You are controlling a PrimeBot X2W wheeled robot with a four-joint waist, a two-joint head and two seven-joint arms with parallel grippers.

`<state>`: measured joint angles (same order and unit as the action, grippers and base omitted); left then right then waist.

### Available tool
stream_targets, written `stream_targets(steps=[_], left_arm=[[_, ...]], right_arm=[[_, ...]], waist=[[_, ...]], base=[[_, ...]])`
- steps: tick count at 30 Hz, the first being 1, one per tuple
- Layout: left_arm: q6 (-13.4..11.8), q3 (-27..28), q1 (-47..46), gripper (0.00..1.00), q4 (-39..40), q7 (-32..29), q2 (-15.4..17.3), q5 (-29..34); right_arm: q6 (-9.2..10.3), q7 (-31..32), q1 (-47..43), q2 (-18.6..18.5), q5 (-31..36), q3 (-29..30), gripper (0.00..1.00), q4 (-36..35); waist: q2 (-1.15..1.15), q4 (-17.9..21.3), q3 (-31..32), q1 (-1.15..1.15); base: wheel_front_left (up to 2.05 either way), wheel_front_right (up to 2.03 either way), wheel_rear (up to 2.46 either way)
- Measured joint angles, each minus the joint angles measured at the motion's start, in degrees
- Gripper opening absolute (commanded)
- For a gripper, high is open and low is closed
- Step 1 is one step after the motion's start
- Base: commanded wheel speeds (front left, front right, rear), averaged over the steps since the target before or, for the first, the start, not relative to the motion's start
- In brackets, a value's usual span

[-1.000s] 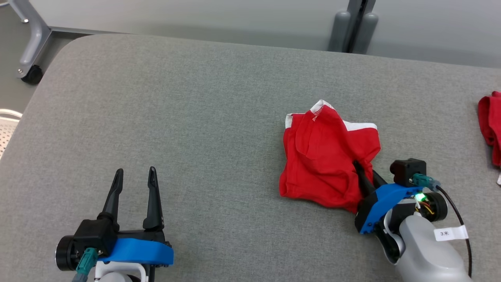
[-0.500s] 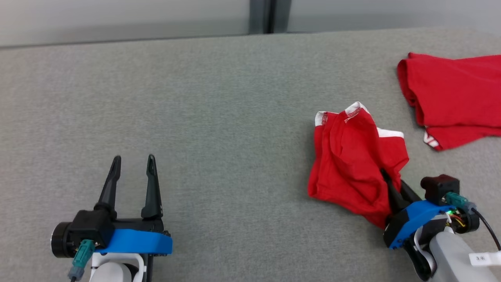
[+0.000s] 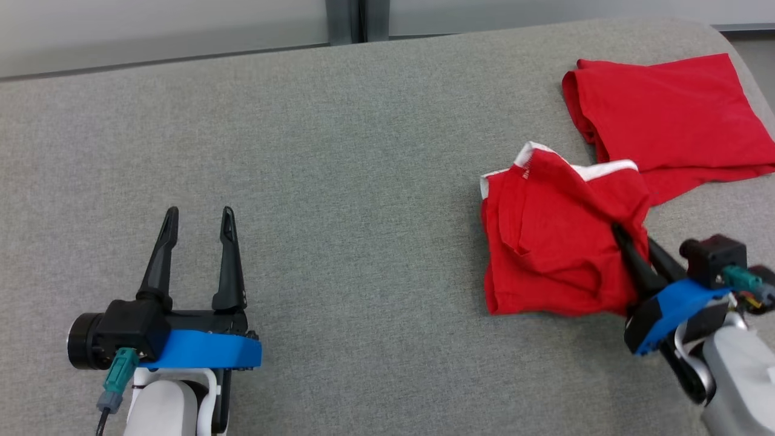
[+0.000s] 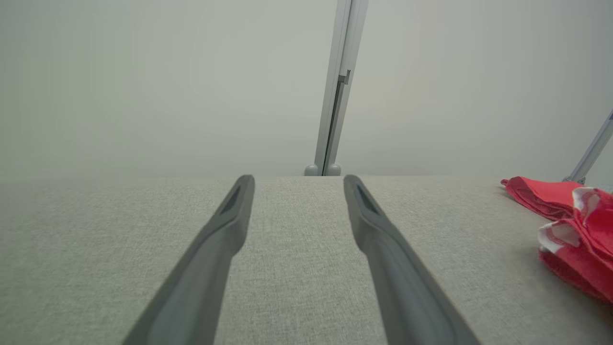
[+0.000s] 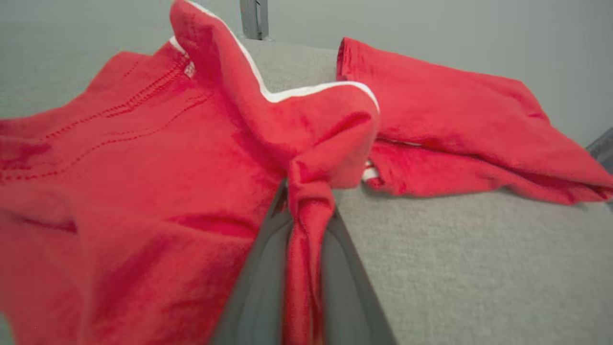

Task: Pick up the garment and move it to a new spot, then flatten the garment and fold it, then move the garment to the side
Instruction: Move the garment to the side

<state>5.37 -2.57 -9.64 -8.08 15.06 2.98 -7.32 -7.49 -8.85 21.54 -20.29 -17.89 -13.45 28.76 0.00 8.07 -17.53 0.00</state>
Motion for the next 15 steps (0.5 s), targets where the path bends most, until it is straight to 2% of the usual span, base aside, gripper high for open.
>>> stream_targets(steps=[2, 3, 4, 6, 7, 8, 10, 11, 12, 13, 15], left_arm=[[0.05, 0.04, -0.16, 1.0, 0.12, 0.0, -0.02, 0.15], [0.07, 0.01, -0.4, 1.0, 0.33, 0.0, -0.03, 0.27], [0.07, 0.01, -0.4, 1.0, 0.33, 0.0, -0.03, 0.27], [0.22, -0.01, -1.55, 1.0, 0.75, 0.0, -0.02, 0.27], [0.22, -0.01, -1.55, 1.0, 0.75, 0.0, -0.02, 0.27], [0.23, -0.1, -2.3, 1.0, 0.98, 0.0, -0.04, 0.29], [0.24, -0.08, -2.63, 1.0, 1.27, 0.0, -0.03, 0.3], [0.32, -0.07, -3.33, 1.0, 2.01, 0.0, -0.03, 0.34], [0.32, -0.07, -3.33, 1.0, 2.01, 0.0, -0.03, 0.34], [0.56, -0.05, -3.89, 1.0, 3.09, 0.0, -0.03, 0.37], [0.56, 0.05, -4.22, 1.0, 4.2, 0.01, -0.02, 0.47]], right_arm=[[0.0, 0.53, 1.41, -0.75, 0.69, -0.58, 0.0, -0.79], [0.0, 1.94, 4.56, -2.41, 1.42, -1.6, 0.0, -2.21], [0.0, 1.94, 4.56, -2.41, 1.42, -1.6, 0.0, -2.21], [-0.01, 4.44, 9.72, -5.7, 1.93, -3.75, 0.0, -3.53], [-0.01, 4.44, 9.72, -5.7, 1.93, -3.75, 0.0, -3.53], [-0.01, 6.04, 12.86, -8.81, 2.27, -5.14, 0.0, -3.9], [0.0, 6.8, 14.36, -10.26, 2.11, -5.63, 0.0, -3.89], [-0.01, 8.27, 17.22, -13.72, 1.52, -6.8, 0.0, -3.46], [-0.01, 8.27, 17.22, -13.72, 1.52, -6.8, 0.0, -3.46], [-0.01, 9.22, 19.64, -17.15, -0.19, -7.04, 0.0, -2.3], [-0.01, 9.93, 21.68, -20.64, -2.14, -7.33, 0.0, -1.77]], waist=[[0.0, -0.21, -0.33, 0.0], [0.0, -0.7, -1.15, 0.0], [0.0, -0.7, -1.15, 0.0], [0.0, -1.48, -2.74, 0.0], [0.0, -1.48, -2.74, 0.0], [0.0, -2.1, -3.97, 0.01], [0.0, -2.36, -4.69, 0.0], [0.0, -2.81, -6.26, 0.01], [0.0, -2.81, -6.26, 0.01], [0.01, -3.18, -7.95, 0.01], [0.0, -3.39, -9.7, 0.01]], base=[[0.0, 0.0, 0.0], [0.0, 0.0, 0.0], [0.0, 0.0, 0.0], [0.0, 0.0, 0.0], [0.0, 0.0, 0.0], [0.0, 0.0, 0.0], [0.0, 0.0, 0.0], [0.0, 0.0, 0.0], [0.0, 0.0, 0.0], [0.0, 0.0, 0.0], [0.0, 0.0, 0.0]])
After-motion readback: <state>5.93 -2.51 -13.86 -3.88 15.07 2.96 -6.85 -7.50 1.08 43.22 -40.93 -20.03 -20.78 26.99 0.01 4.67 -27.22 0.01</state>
